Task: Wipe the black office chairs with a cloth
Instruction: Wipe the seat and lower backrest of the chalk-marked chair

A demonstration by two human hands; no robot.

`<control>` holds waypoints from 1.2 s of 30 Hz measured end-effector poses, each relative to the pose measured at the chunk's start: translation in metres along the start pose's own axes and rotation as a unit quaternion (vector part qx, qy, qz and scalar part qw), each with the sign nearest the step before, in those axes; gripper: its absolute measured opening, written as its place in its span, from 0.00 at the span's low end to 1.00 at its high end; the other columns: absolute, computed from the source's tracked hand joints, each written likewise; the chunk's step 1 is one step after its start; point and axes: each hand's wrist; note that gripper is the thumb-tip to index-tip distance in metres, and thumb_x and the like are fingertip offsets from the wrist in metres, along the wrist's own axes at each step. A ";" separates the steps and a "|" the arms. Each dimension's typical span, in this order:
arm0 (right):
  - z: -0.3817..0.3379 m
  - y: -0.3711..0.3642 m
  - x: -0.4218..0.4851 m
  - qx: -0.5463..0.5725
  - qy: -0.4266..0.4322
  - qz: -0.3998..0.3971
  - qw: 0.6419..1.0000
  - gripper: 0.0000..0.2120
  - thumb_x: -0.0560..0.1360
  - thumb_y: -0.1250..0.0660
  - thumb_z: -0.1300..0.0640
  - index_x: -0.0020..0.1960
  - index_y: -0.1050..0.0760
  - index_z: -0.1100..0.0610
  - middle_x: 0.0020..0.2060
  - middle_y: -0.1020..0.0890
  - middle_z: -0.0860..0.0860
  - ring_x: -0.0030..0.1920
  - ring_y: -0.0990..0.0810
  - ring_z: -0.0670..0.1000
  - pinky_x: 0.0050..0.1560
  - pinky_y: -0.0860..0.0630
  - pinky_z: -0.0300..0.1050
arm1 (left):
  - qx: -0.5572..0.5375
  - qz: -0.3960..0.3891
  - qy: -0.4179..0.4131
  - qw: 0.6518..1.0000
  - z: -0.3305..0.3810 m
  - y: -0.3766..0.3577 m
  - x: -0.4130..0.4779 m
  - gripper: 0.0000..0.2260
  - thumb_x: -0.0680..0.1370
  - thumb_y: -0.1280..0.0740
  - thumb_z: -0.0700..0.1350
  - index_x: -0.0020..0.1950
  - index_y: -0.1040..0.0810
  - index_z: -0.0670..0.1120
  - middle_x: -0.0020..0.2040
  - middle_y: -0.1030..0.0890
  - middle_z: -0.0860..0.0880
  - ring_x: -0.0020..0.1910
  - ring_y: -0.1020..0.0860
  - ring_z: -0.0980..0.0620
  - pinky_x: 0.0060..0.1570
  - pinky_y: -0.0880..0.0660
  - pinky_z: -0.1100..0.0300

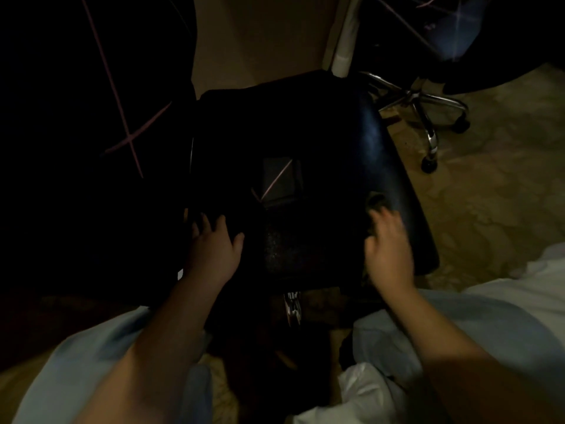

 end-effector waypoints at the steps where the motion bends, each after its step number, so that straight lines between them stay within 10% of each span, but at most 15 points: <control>1: 0.012 0.004 0.003 0.000 -0.039 0.027 0.999 0.24 0.76 0.45 0.62 0.71 0.32 0.62 0.71 0.31 0.61 0.74 0.39 0.61 0.74 0.41 0.58 | 0.004 -0.001 0.002 1.000 0.000 0.000 0.000 0.28 0.82 0.44 0.55 0.78 0.46 0.44 0.78 0.50 0.37 0.77 0.57 0.38 0.75 0.51 0.45; 7: 0.010 0.000 0.004 0.027 -0.176 0.110 0.978 0.22 0.78 0.42 0.66 0.72 0.33 0.62 0.72 0.33 0.61 0.74 0.40 0.60 0.74 0.42 0.57 | 0.019 -0.008 0.004 1.000 0.003 -0.003 -0.003 0.30 0.82 0.43 0.54 0.79 0.50 0.44 0.78 0.54 0.36 0.77 0.59 0.38 0.74 0.53 0.45; 19: -0.139 -0.056 -0.049 0.049 0.121 -0.111 0.985 0.28 0.73 0.49 0.59 0.71 0.30 0.58 0.71 0.30 0.56 0.72 0.33 0.59 0.72 0.39 0.55 | -0.048 0.077 0.035 0.995 0.014 0.005 0.011 0.24 0.83 0.45 0.48 0.78 0.45 0.46 0.79 0.50 0.42 0.78 0.52 0.43 0.75 0.50 0.49; 22: -0.168 -0.062 -0.053 0.090 0.162 -0.177 0.967 0.23 0.84 0.49 0.54 0.73 0.55 0.40 0.77 0.50 0.44 0.77 0.50 0.48 0.75 0.54 0.39 | -0.057 0.121 0.038 0.990 0.027 0.009 0.011 0.23 0.83 0.46 0.48 0.78 0.44 0.47 0.79 0.47 0.45 0.77 0.49 0.46 0.75 0.49 0.50; 27: -0.145 -0.038 -0.022 0.064 0.234 -0.266 0.933 0.29 0.82 0.44 0.59 0.79 0.53 0.51 0.78 0.50 0.48 0.77 0.59 0.47 0.71 0.68 0.36 | -0.101 0.135 0.020 0.986 0.043 0.006 0.009 0.23 0.82 0.44 0.49 0.76 0.41 0.41 0.74 0.35 0.41 0.74 0.40 0.43 0.71 0.42 0.50; 36: -0.012 -0.001 0.076 0.047 0.072 -0.088 0.992 0.24 0.76 0.38 0.63 0.72 0.32 0.56 0.72 0.32 0.56 0.75 0.40 0.59 0.74 0.42 0.60 | 0.013 0.124 0.046 0.991 0.063 -0.047 0.003 0.33 0.77 0.48 0.58 0.74 0.36 0.36 0.73 0.36 0.35 0.73 0.38 0.37 0.70 0.42 0.40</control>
Point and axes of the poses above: each hand's wrist, its own x-axis towards the middle knuckle, its own y-axis out of the back of the hand, z = x × y
